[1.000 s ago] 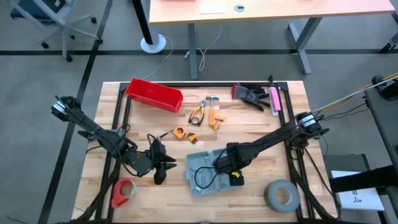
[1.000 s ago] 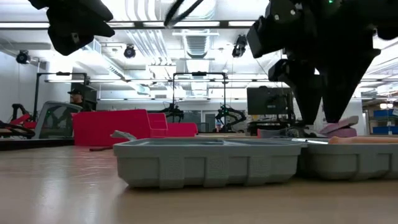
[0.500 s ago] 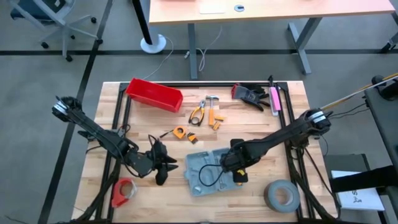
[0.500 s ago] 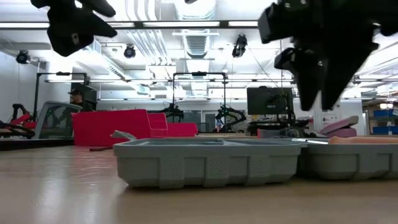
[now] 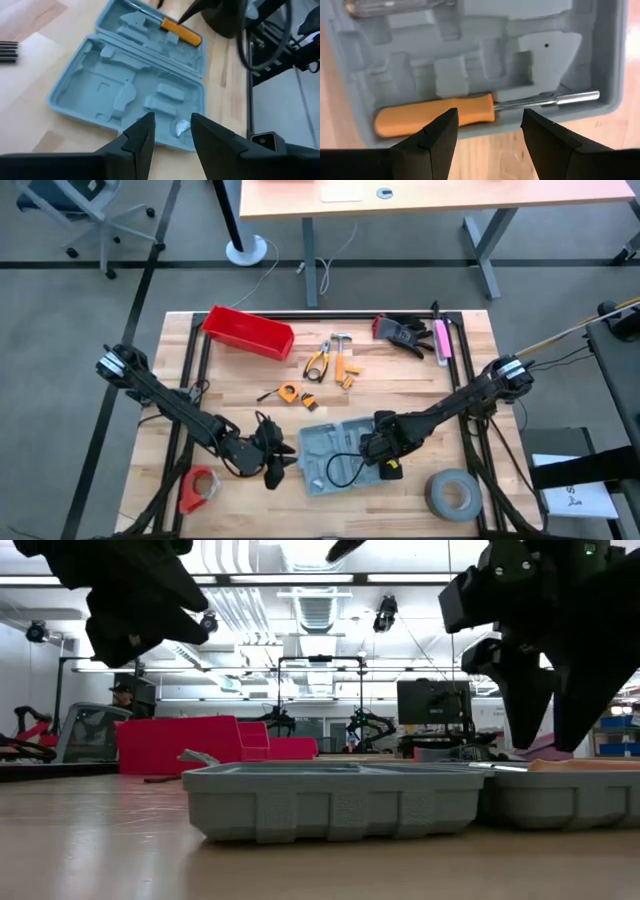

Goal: Prefit tool cases
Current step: Adjust the yellow screwdriver in the prefit tool case

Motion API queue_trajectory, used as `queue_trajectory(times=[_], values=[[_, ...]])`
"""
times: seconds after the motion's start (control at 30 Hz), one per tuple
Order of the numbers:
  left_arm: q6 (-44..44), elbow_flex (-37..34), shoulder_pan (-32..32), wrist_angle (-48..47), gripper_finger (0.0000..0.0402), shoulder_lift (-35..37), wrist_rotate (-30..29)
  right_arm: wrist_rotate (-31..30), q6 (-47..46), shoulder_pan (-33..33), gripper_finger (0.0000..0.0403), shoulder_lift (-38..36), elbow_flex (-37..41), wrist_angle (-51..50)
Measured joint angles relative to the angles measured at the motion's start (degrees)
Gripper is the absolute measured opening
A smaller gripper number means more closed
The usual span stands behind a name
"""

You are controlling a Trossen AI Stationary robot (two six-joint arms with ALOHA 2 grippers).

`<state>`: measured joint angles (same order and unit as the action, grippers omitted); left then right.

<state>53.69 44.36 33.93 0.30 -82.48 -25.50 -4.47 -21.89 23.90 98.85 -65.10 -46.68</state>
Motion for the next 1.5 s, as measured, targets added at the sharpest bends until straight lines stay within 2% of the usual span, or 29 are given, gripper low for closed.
queue_trajectory(times=[0.5, 0.57, 0.73, 1.1, 1.17, 1.33, 1.5], values=[[0.6, 0.0, -0.1, 1.3, 0.0130, -0.6, 0.7, -10.5, 1.9, -1.3, 0.0199, -0.1, 0.6, -1.6], [0.6, 0.0, -0.1, 1.3, 0.0130, -0.5, 0.7, -9.7, 1.9, -1.2, 0.0199, -0.1, 1.3, -1.5], [0.5, 0.0, -0.1, 1.3, 0.0135, -0.3, 1.0, -0.1, 2.9, -1.1, 0.0199, 0.4, 2.5, 0.1], [0.3, 0.0, -0.1, 1.2, 0.0131, 0.0, 2.5, -7.5, 1.6, -1.1, 0.0199, -0.5, 0.5, -2.4], [0.3, 0.0, -0.1, 1.2, 0.0133, 0.0, 2.6, -6.4, 2.2, -1.1, 0.0199, -0.4, 0.4, -2.0], [0.4, 0.0, -0.1, 1.2, 0.0134, 0.0, 2.6, 4.5, 3.2, -1.1, 0.0199, 0.7, 1.6, 2.1], [0.4, 0.0, -0.1, 1.1, 0.0130, 0.0, 2.6, 2.6, 2.4, -1.1, 0.0199, -0.2, 1.4, 1.1]])
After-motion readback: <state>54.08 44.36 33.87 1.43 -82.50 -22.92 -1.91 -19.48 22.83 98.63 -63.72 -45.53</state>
